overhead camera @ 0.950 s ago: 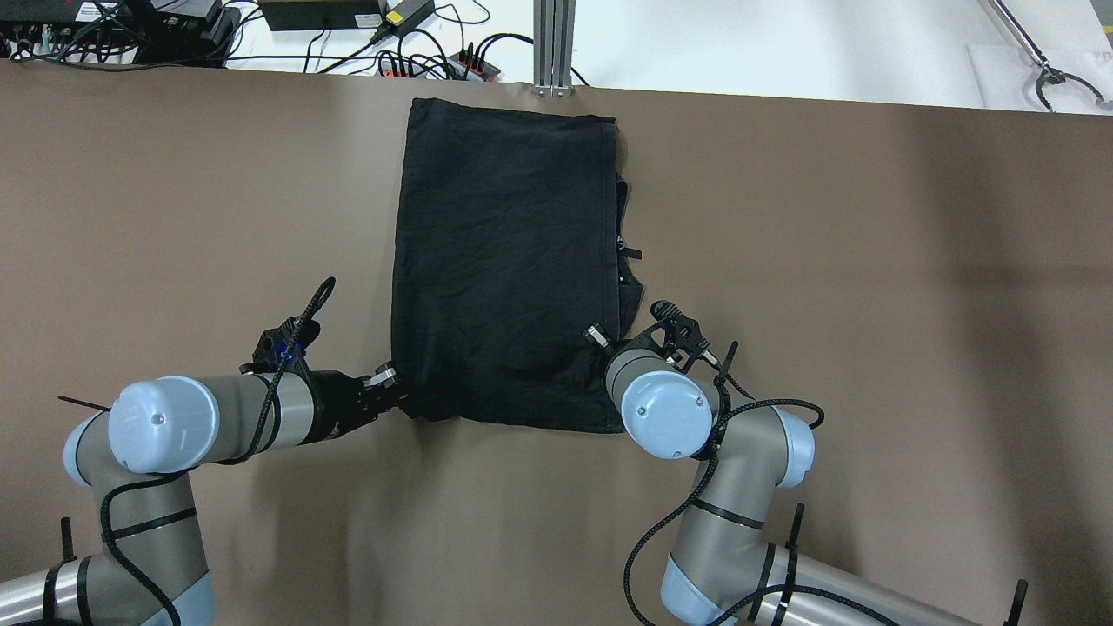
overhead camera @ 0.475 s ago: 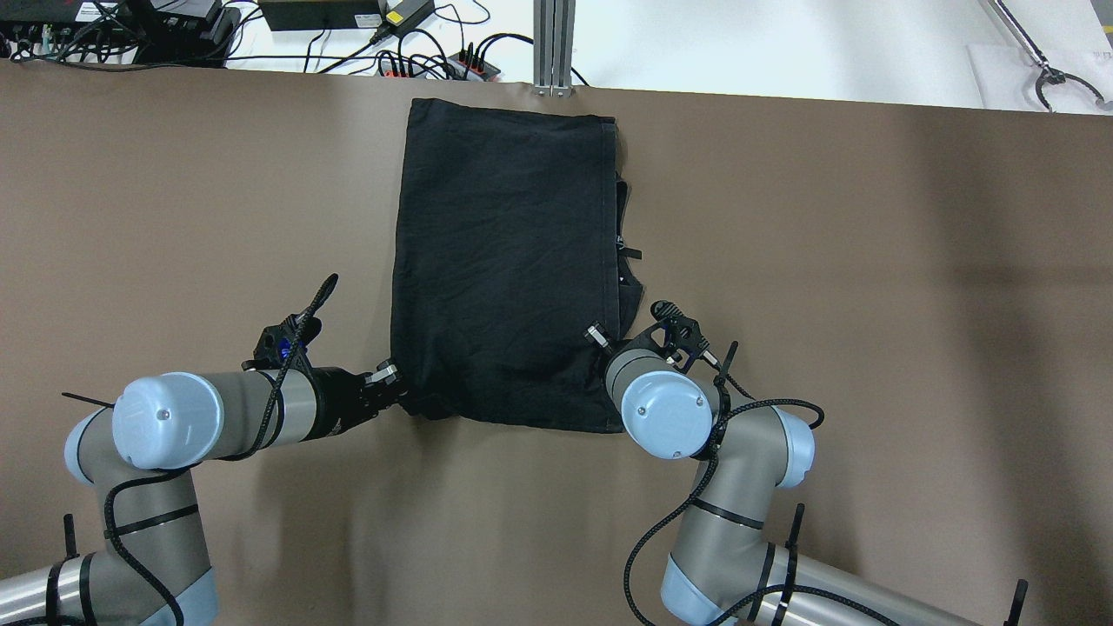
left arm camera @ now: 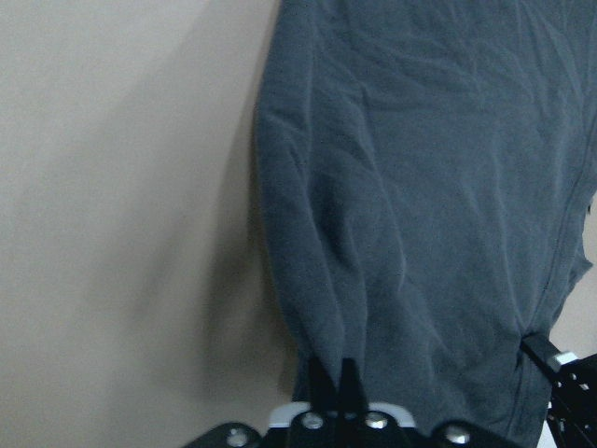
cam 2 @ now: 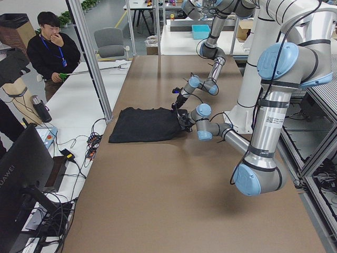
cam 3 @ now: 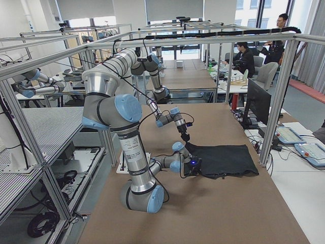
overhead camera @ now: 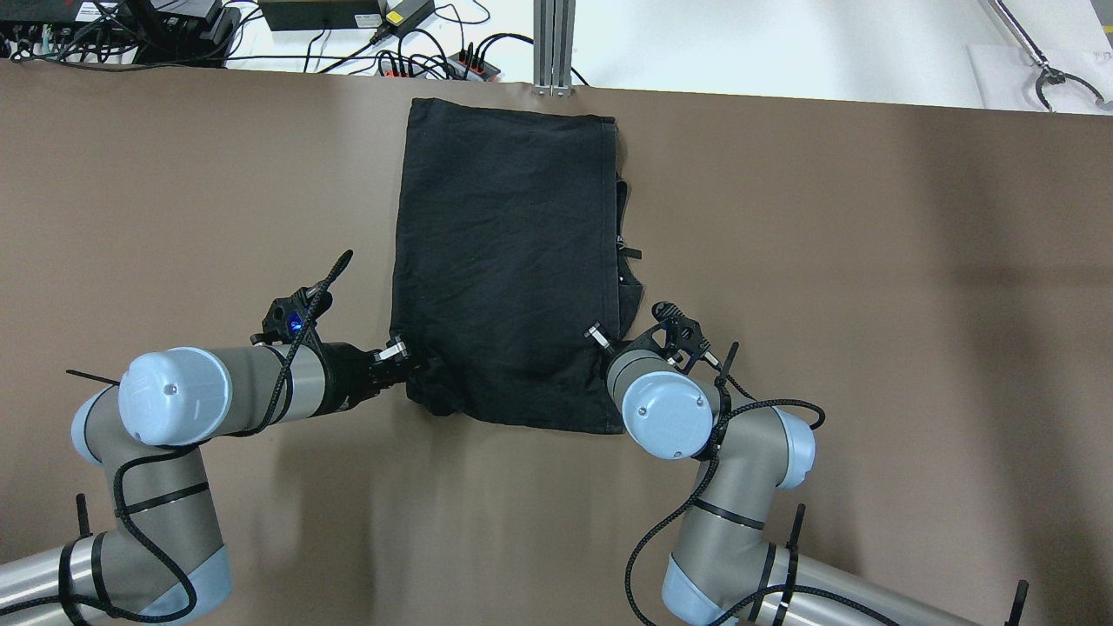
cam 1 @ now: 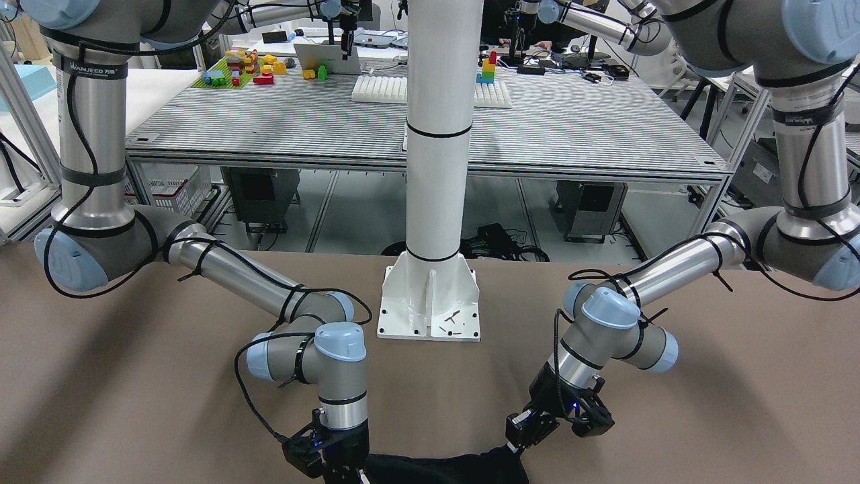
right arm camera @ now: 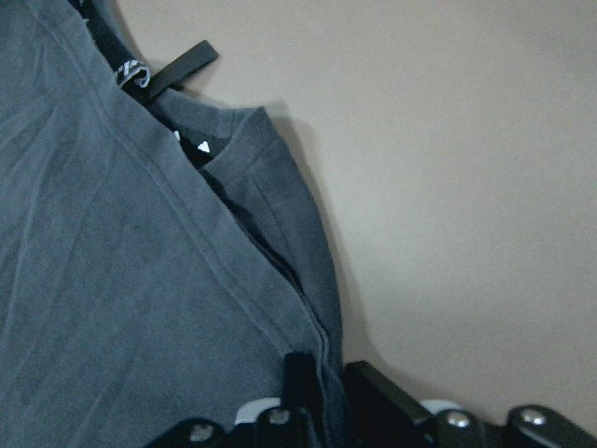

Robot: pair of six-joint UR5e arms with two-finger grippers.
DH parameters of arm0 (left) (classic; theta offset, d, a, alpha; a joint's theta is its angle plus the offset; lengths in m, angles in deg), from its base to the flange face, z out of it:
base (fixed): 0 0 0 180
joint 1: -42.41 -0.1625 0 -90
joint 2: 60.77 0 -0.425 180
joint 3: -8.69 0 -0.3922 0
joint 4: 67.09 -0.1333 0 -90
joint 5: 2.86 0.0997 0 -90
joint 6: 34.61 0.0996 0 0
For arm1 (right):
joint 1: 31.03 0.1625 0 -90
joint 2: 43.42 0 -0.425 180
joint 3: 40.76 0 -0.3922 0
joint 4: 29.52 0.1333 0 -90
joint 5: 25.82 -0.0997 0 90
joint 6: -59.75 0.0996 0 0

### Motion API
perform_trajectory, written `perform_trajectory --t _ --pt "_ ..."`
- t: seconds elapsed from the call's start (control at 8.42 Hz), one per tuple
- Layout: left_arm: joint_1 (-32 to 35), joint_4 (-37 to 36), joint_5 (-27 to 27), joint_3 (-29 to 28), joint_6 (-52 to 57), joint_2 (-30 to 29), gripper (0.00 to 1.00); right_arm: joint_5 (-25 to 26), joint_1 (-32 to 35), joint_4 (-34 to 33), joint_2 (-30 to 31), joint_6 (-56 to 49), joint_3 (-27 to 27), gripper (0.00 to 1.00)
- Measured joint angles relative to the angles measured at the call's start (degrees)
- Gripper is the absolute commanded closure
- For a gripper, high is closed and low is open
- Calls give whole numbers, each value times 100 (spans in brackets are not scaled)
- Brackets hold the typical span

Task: Fold clothes

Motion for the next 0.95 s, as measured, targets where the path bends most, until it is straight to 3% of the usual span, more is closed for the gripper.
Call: perform_trajectory --t 0.59,0.95 --pt "736 -13 -152 13 1024 -68 6 1 1 4 -7 0 10 6" --pt "1547 -132 -320 -148 2266 -105 6 1 1 4 -7 0 10 6"
